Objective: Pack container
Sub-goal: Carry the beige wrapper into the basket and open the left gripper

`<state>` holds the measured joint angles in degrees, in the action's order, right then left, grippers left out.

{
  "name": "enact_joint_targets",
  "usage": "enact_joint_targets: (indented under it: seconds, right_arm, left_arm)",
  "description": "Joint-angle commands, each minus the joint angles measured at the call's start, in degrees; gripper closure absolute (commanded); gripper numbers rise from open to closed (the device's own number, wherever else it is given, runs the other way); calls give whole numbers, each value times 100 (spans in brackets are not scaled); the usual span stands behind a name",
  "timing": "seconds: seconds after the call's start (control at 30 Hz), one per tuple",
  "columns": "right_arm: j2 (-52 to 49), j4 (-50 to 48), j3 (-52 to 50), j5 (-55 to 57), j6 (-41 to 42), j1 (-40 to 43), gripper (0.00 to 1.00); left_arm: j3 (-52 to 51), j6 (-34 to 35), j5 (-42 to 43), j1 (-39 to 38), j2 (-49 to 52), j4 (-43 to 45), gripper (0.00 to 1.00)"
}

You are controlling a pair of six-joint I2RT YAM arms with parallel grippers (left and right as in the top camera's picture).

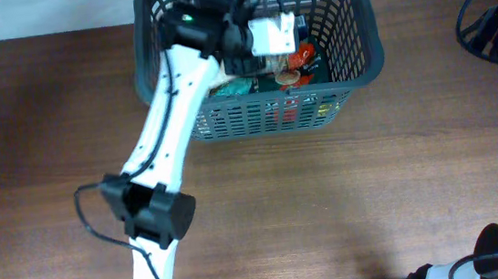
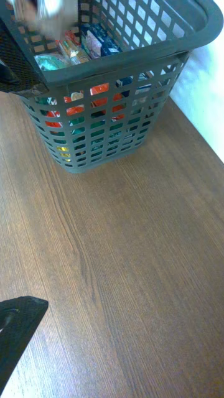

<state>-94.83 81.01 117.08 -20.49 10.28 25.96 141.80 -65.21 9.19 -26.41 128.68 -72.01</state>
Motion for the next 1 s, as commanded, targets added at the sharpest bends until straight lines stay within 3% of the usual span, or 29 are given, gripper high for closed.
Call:
enact_joint_targets:
  seconds: [0.0,0.17,0.2,0.27,0.3,0.33,0.4,0.5,0.7,0.97]
  right_arm:
    - [52,-2,-20,-28,-13,31,1]
    - [52,-2,-20,-28,-13,31,1]
    - [52,-2,-20,-28,-13,31,1]
    - [52,-2,-17,-28,-13,31,1]
    - [52,-2,-20,-28,-13,31,1]
    - [52,-2,-20,-28,-13,31,1]
    - [52,-2,-20,-28,-13,31,1]
    - [52,-2,-20,-28,-13,31,1]
    - [52,-2,-20,-28,-13,31,1]
    - [52,-2,-20,-28,-13,31,1]
  left_arm:
    - [-315,-175,-22,-98,116,-52,98]
    - [-632,-57,-35,-151,195,-131,98]
    - [-634,74,-68,-162,195,-129,93]
    - [-627,599,-282,-201,188,-114,47]
    - [-597,966,-496,-232,179,-111,8]
    - [-557,1261,-717,-254,179,-111,1]
    - [-417,1912,-1342,-304,157,-105,1]
    - [-131,2350,-1858,-317,-72,-61,1]
    - [205,3012,-1950,44,-1244,214,1]
    - [205,4009,-1762,1180,-2483,466,1]
